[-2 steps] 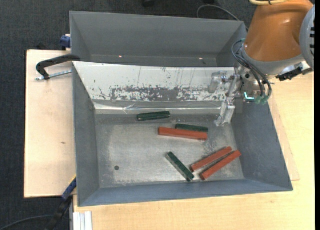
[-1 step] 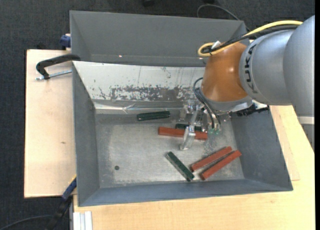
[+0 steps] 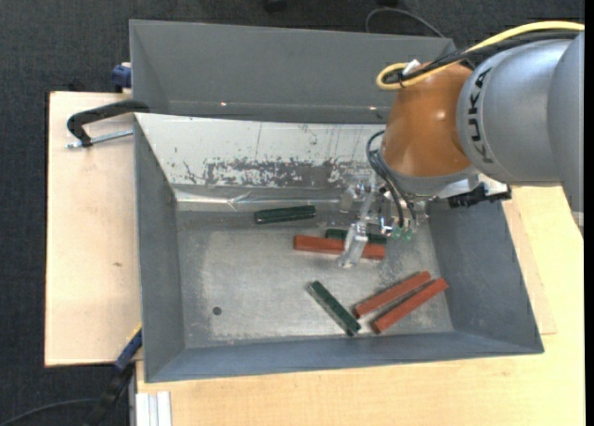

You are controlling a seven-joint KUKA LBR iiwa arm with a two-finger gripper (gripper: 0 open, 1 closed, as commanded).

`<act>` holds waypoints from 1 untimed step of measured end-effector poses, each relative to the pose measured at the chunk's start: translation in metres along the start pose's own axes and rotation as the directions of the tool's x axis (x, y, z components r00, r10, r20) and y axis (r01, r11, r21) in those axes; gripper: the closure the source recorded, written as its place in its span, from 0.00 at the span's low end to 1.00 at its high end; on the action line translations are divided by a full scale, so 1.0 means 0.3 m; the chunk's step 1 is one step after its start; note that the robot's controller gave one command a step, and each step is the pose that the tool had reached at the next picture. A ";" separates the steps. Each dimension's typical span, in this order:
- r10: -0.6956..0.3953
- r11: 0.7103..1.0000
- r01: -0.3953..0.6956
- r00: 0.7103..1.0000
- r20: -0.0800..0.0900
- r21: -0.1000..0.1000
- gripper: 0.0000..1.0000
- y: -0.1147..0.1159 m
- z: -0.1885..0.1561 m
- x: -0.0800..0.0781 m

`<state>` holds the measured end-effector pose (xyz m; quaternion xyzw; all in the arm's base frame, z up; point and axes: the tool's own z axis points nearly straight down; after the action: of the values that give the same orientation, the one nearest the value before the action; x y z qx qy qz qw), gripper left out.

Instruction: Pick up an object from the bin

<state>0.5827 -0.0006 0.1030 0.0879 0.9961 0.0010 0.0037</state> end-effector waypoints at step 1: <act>0.090 0.996 -0.090 0.996 -0.006 0.001 0.00 0.010 0.006 0.028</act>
Offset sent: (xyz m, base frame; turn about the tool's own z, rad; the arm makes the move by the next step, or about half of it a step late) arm -0.0088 0.0035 -0.0030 0.0916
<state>0.5748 0.0038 0.1010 0.1329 0.9911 0.0009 0.0006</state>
